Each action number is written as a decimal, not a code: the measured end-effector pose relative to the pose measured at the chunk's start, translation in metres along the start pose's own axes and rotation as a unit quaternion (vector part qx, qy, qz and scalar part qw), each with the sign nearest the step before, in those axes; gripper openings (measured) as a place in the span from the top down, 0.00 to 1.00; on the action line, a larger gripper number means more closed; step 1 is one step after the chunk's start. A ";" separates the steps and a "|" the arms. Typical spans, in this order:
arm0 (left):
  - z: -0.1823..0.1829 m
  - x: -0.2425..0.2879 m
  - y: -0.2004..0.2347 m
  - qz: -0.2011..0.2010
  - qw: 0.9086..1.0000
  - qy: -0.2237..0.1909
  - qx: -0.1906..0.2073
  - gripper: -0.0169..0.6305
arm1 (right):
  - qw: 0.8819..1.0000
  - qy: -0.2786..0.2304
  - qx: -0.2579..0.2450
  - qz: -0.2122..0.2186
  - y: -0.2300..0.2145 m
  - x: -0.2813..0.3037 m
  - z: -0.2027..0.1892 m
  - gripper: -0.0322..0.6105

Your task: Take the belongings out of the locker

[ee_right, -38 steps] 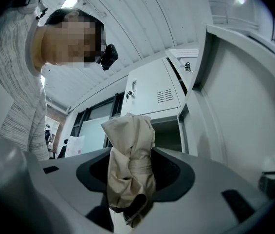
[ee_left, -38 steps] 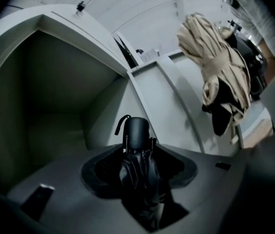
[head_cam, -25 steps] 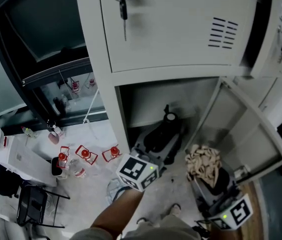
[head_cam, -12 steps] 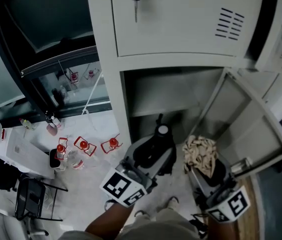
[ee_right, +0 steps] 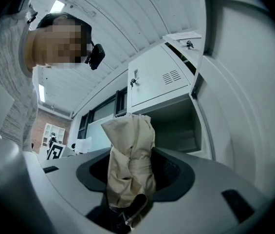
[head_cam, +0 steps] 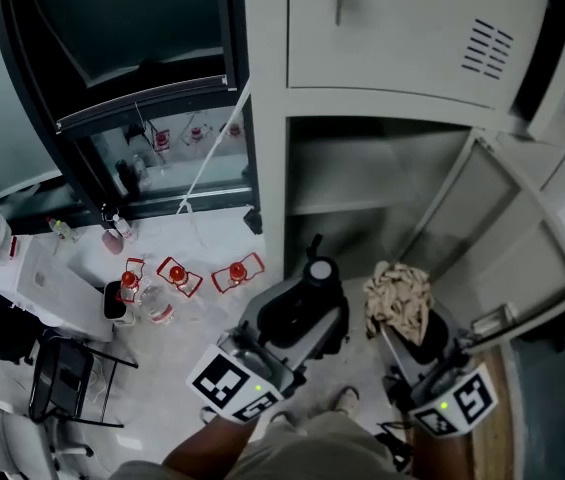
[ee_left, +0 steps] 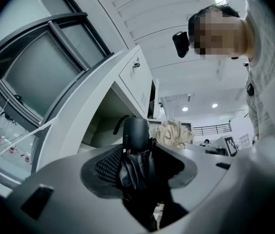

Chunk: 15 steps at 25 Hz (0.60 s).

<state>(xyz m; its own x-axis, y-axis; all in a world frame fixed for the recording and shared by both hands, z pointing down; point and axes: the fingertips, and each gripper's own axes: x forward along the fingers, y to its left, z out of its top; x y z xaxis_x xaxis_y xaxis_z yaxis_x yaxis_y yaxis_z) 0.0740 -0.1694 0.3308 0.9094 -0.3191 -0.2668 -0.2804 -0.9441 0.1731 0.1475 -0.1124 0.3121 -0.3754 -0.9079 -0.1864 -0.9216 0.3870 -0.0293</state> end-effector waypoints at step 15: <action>0.014 -0.030 0.007 0.025 0.999 -0.017 -0.021 0.65 | 1.000 0.000 0.012 0.004 0.017 0.018 0.002 0.63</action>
<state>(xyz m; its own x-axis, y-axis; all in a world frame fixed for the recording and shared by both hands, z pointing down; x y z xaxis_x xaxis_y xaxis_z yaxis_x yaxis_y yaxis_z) 0.0399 -0.1679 0.3266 0.8830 -0.3695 -0.2893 -0.3121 -0.9228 0.2259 0.1252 -0.1217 0.3064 -0.3822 -0.9051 -0.1864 -0.9163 0.3974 -0.0506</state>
